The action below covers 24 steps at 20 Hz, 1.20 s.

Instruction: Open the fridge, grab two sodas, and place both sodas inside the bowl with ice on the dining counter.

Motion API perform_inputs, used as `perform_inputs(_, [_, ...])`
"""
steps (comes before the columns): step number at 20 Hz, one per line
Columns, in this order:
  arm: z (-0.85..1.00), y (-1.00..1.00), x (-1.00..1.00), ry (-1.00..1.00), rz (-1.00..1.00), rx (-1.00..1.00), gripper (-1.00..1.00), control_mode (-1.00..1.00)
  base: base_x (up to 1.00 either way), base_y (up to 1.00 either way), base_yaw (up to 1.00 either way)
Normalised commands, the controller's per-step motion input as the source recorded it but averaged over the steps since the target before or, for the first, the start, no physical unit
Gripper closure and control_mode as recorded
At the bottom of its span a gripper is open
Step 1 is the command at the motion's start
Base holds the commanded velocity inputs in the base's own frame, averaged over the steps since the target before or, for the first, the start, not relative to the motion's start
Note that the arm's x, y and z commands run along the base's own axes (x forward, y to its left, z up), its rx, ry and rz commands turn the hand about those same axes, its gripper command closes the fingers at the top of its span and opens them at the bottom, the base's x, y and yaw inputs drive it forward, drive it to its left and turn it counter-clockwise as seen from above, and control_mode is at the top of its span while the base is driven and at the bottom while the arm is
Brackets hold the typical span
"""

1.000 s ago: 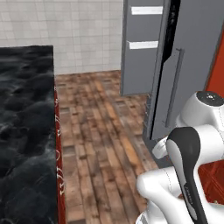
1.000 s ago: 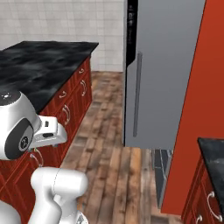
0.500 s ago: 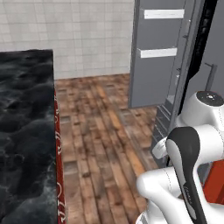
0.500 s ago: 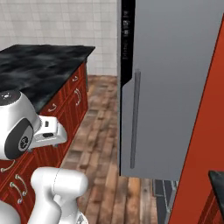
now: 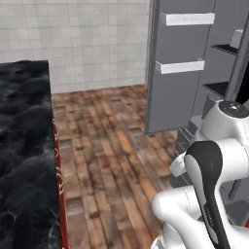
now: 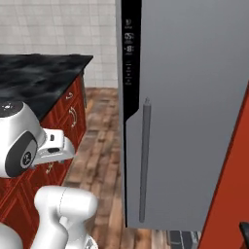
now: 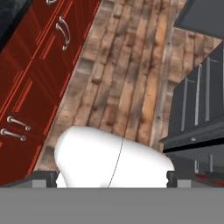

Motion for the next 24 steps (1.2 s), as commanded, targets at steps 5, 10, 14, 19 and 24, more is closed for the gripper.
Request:
perform_inputs(5, [0.0,0.0,0.0,0.0,0.0,0.0,-1.0,1.0,0.44,0.56,-0.31])
perform_inputs(10, [0.0,0.0,0.0,0.0,0.0,0.0,-1.0,1.0,0.46,0.54,-0.32])
perform_inputs(14, [0.0,0.0,0.0,0.0,0.0,0.0,-1.0,1.0,0.49,0.23,-0.33])
perform_inputs(19, [0.0,0.0,0.0,0.0,0.0,0.0,-1.0,1.0,0.3,0.13,-0.41])
perform_inputs(24, [0.0,0.0,0.0,0.0,0.0,0.0,-1.0,1.0,0.19,0.28,-0.47])
